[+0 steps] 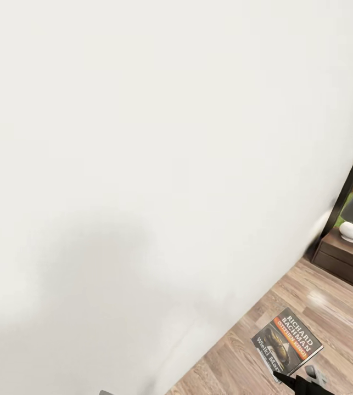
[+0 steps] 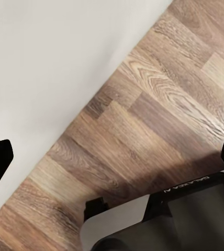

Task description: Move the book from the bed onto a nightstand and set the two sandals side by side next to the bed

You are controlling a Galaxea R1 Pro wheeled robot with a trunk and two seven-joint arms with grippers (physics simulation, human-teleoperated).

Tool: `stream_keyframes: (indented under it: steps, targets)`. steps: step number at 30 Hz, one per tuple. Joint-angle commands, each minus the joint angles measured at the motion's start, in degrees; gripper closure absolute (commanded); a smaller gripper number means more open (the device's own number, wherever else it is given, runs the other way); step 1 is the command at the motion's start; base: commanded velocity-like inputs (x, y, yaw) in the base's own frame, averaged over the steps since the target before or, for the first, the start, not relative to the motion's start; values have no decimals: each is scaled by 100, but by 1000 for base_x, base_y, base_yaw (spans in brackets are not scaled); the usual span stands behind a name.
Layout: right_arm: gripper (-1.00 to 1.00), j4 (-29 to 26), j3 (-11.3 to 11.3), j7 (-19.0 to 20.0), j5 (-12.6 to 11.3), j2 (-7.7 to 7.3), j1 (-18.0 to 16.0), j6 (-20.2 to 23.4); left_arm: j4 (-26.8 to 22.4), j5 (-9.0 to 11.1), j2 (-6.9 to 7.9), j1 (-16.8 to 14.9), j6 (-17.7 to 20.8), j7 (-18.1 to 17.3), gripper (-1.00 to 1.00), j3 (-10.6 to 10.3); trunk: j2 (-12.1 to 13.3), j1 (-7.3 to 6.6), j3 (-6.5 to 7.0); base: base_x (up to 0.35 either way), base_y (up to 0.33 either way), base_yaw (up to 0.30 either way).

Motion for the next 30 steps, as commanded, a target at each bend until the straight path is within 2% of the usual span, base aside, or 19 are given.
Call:
stream_keyframes:
  steps: [1, 30]
  targets:
    - [100, 0, 39, 13, -61, -2, -7, 53, 2, -54, 1, -4, -19, -20, -100, 49, -13, 4, -13, 5, -2, -233]
    - [100, 2, 30, 13, -61, -2, -7, 53, 5, -55, 1, -4, -18, -20, -100, 49, -13, 4, -13, 0, 0, -233]
